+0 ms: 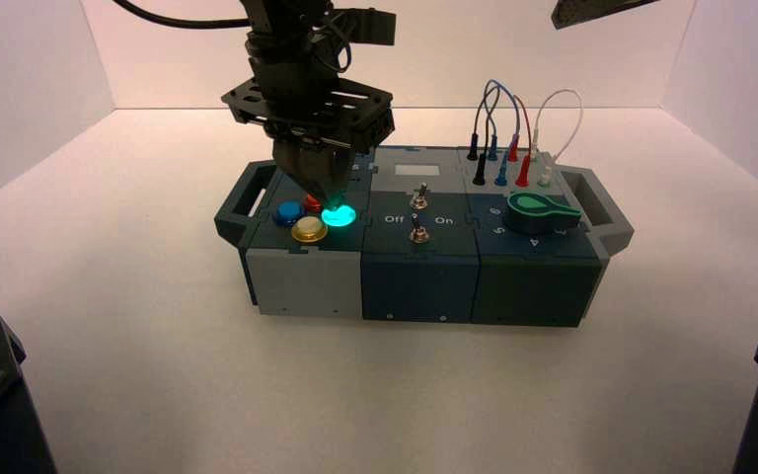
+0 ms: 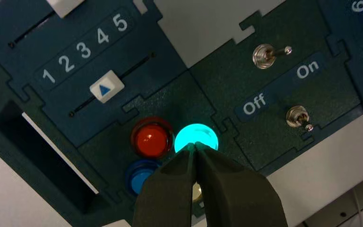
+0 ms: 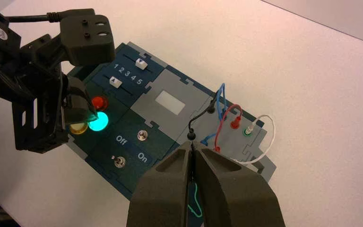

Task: Push the green button with the left gripper.

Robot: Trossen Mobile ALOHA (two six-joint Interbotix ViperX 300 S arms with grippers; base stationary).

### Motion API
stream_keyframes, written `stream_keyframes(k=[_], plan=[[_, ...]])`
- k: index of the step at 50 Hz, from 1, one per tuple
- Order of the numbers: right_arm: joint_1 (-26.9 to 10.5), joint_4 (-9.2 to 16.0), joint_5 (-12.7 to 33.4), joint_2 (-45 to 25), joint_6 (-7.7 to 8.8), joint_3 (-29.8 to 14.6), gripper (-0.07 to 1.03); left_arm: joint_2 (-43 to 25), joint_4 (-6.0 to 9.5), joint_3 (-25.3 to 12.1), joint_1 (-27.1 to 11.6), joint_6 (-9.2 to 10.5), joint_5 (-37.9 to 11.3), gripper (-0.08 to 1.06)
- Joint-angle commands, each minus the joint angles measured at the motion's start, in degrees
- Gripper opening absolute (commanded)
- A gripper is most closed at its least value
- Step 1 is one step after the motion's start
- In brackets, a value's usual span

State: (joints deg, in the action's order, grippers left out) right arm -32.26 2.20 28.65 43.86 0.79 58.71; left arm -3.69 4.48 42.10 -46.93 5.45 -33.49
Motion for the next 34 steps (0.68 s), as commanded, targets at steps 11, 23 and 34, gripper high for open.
stream_keyframes(k=[11, 23, 34], plan=[[-0.4, -0.1, -0.7, 0.0, 0.00, -1.5, -0.02, 0.4, 0.18, 0.0, -0.6, 0.26, 0.2, -0.03], [-0.4, 0.1, -0.3, 0.4, 0.00, -1.8, -0.02, 4.8, 0.09, 0.2, -0.6, 0.62, -1.2, -0.03], [-0.4, 0.1, -0.1, 1.8, 0.00, -1.6, -0.02, 5.8, 0.09, 0.7, -0.6, 1.32, -1.6, -0.03]])
